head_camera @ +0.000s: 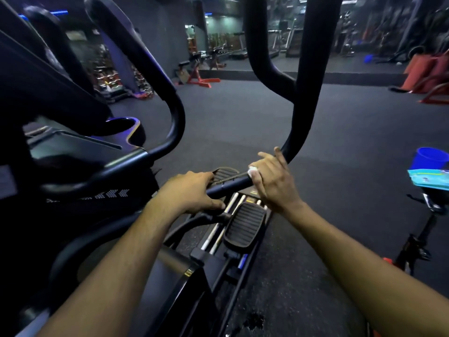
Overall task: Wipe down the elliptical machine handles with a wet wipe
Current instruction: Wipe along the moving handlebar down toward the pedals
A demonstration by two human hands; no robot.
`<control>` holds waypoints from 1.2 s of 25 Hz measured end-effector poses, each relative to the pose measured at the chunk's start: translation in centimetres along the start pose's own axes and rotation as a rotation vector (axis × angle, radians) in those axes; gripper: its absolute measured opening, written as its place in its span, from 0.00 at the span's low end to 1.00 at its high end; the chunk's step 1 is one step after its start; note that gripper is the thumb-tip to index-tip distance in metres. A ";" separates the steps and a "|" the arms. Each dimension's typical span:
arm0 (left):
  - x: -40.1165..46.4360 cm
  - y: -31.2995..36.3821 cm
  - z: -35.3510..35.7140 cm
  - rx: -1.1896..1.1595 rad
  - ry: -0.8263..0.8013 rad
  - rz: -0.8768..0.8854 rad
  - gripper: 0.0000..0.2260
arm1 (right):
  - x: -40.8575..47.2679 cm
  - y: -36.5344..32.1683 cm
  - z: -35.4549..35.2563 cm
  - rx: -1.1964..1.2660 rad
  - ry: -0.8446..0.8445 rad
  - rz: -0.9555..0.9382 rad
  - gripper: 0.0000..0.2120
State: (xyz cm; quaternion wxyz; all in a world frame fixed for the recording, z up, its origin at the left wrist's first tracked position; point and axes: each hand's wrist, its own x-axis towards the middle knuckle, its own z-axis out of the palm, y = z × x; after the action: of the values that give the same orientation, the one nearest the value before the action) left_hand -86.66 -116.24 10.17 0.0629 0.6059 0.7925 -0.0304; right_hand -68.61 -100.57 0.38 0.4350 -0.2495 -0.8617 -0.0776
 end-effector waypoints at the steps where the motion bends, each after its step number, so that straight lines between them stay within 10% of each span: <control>1: -0.9 -0.6 -0.3 0.040 -0.042 -0.011 0.33 | 1.0 -0.5 0.2 0.014 0.009 0.082 0.16; 18: -4.5 -3.6 0.3 0.040 0.012 -0.192 0.14 | -2.0 -2.2 0.0 0.185 0.015 0.034 0.17; 26: -8.1 -6.9 -0.3 -0.107 0.071 -0.158 0.38 | -0.9 -3.9 -0.8 0.309 -0.081 -0.036 0.15; 30: -12.3 -11.3 1.1 -0.130 0.087 -0.329 0.34 | 0.0 -8.0 0.2 0.284 -0.107 0.059 0.16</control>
State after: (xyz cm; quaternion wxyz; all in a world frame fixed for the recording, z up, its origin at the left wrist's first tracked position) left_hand -94.28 -131.14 10.45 0.0618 0.4634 0.8832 0.0374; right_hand -72.74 -107.35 0.91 0.4215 -0.2144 -0.8782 0.0711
